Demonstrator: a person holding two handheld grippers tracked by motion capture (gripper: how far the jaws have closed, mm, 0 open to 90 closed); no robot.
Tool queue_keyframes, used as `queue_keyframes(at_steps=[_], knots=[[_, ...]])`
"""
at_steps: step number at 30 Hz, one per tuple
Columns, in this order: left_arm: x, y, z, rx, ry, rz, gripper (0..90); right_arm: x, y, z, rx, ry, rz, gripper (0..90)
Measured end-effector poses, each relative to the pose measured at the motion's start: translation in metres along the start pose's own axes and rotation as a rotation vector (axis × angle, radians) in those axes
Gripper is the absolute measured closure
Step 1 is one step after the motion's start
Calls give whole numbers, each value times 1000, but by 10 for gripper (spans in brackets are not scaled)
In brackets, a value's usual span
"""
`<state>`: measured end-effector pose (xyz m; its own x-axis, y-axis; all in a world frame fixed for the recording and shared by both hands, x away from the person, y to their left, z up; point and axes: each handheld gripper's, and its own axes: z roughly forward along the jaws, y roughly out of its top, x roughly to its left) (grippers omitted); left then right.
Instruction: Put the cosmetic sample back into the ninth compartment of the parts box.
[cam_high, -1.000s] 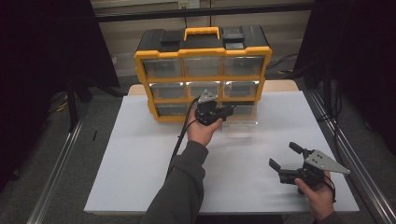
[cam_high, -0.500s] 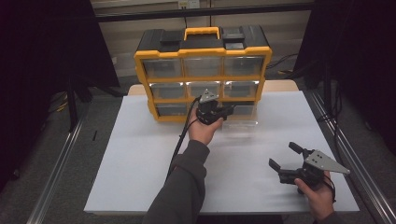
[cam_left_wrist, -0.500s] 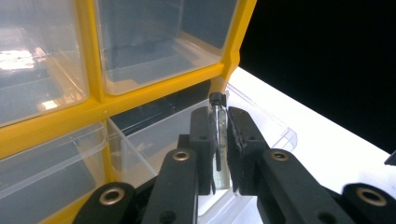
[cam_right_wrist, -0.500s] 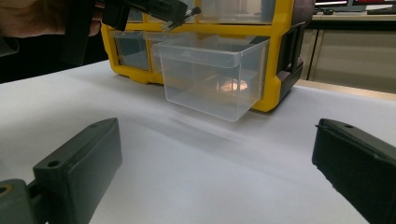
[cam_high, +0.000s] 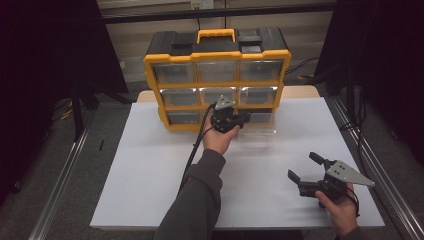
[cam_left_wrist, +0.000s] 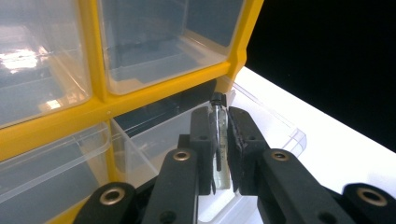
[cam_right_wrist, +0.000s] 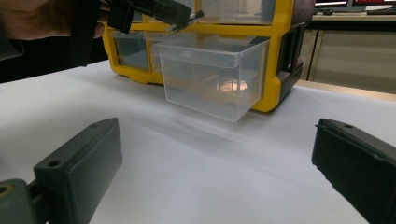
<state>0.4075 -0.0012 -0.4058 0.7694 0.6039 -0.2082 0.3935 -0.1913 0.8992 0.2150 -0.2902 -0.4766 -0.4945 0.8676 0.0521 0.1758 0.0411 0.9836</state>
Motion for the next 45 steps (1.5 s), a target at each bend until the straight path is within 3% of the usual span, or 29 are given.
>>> queue_keyframes(at_steps=[27, 39, 45], knots=[[3, 0, 9, 6, 10, -3, 813, 0, 0, 0, 3, 5, 1, 10], [3, 0, 10, 24, 12, 35, 812, 0, 0, 1, 1, 2, 3, 10], [3, -1, 13, 17, 13, 20, 812, 0, 0, 0, 3, 7, 1, 10]])
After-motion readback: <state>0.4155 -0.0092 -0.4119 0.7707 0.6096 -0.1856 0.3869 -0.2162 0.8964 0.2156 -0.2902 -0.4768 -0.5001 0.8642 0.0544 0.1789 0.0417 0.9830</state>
